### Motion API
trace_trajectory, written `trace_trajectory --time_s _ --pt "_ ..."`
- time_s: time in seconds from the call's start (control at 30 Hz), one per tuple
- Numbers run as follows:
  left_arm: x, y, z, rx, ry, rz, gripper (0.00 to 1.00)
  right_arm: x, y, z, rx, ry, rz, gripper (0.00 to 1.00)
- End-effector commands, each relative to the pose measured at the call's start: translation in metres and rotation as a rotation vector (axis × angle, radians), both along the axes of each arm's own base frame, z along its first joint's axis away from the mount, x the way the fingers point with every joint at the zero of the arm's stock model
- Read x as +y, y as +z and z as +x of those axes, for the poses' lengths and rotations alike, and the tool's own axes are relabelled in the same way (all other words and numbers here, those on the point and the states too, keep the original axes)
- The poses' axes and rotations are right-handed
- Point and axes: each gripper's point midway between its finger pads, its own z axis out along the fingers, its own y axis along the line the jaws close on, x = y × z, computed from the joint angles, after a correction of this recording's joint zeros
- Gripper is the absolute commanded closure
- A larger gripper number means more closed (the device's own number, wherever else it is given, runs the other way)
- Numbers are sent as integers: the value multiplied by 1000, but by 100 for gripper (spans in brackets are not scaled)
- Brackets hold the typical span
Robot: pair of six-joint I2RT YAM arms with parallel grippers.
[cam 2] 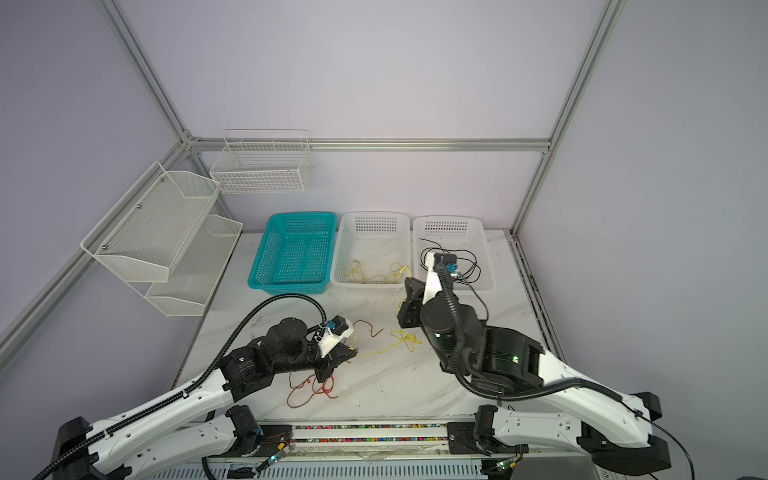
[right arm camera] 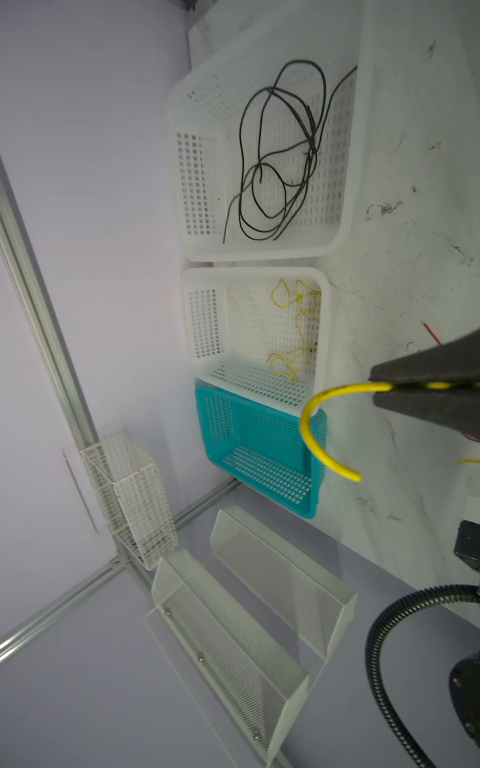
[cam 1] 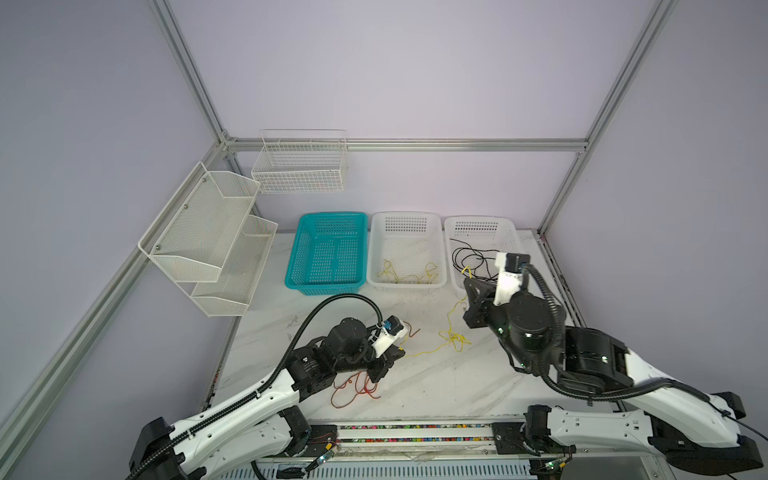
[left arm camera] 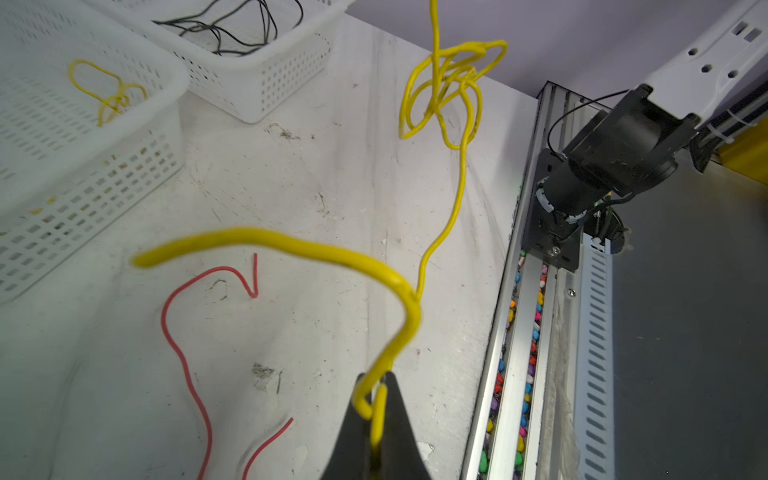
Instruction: Untangle the cables
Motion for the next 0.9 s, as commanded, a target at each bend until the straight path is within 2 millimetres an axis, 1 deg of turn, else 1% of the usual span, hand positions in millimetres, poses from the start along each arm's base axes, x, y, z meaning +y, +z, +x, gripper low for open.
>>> trace_trajectory --time_s 0.0,0.1,0.2,0.23,0.3,0.37,0.47,0.53,0.6,0.73,0.83,0.87 --pt "-16 59 -3 -47 -60 -145 100 30 0 -6 8 123 107 100" --pt "-14 59 -7 -50 -71 -154 100 32 -18 -3 15 108 95 100" --pt "-9 64 -7 -77 -52 -176 100 25 -36 5 31 62 88 100" --pt "-6 67 -8 -87 -40 -186 100 20 -41 10 38 39 83 100" --pt "1 71 -9 -97 -15 -202 100 4 -48 22 47 -8 87 100" --pt "6 77 -14 -105 -11 -231 100 -15 -59 42 69 -38 97 100" --pt "10 83 -25 -92 -37 -274 100 -32 -89 70 145 -41 111 100" --pt "12 87 -30 -86 -48 -284 100 -40 -104 83 183 -57 111 100" --pt "16 87 -34 -84 -47 -279 100 -49 -106 91 186 -84 120 100" --pt "27 86 -36 -98 -17 -267 100 -66 -87 100 146 -120 158 100" --pt "38 83 -30 -124 48 -246 100 -71 -79 107 136 -128 157 100" --pt "42 82 -25 -135 84 -234 100 -70 -76 110 132 -123 153 100"
